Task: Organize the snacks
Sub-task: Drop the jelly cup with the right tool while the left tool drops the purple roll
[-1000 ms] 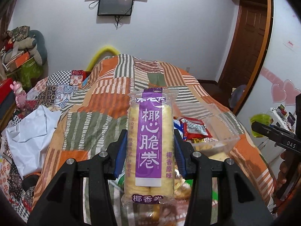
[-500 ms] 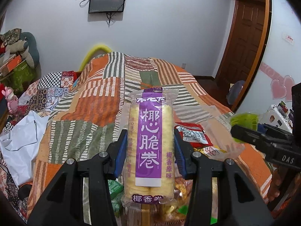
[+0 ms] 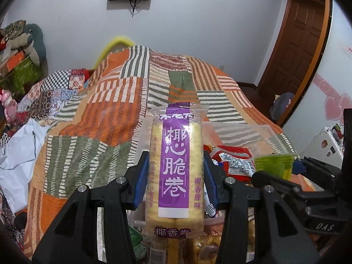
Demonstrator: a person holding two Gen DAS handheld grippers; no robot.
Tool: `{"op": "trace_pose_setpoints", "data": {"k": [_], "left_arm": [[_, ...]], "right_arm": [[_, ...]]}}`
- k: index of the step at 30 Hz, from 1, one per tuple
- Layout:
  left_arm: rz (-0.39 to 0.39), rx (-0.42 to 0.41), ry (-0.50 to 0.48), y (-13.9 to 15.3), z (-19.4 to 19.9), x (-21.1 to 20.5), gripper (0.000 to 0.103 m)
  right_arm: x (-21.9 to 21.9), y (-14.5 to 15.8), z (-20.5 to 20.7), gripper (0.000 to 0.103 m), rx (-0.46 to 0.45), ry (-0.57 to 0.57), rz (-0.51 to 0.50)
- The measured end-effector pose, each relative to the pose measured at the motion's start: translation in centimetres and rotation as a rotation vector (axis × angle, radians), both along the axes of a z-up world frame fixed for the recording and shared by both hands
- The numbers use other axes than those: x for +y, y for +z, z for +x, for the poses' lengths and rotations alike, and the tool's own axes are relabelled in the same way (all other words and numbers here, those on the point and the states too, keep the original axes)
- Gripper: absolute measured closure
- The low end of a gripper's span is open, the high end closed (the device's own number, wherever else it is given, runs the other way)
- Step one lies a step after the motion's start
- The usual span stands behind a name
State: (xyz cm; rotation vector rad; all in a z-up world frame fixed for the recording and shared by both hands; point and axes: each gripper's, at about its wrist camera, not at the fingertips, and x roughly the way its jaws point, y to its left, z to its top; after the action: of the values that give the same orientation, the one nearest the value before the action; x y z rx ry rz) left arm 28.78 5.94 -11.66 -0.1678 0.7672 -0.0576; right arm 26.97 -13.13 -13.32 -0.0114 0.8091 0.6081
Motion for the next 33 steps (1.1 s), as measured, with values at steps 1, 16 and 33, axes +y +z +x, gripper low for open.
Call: {"op": "trace_pose_setpoints", "data": {"k": [1, 16, 33], "left_arm": [[0.005, 0.006, 0.004, -0.2, 0.2, 0.0, 0.058], [0.022, 0.055, 0.015, -2.4, 1.4, 0.3, 0.058], [0.012, 0.043, -0.005, -1.3, 0.1, -0.1, 0.045]], "right_arm": [[0.1, -0.2, 0.2, 0.049, 0.007, 0.002, -0.004], [1.1, -2.4, 1.4, 0.048, 0.078, 0.022, -0.064], [0.7, -1.9, 1.0, 0.038, 0.058, 0.008, -0.075]]}}
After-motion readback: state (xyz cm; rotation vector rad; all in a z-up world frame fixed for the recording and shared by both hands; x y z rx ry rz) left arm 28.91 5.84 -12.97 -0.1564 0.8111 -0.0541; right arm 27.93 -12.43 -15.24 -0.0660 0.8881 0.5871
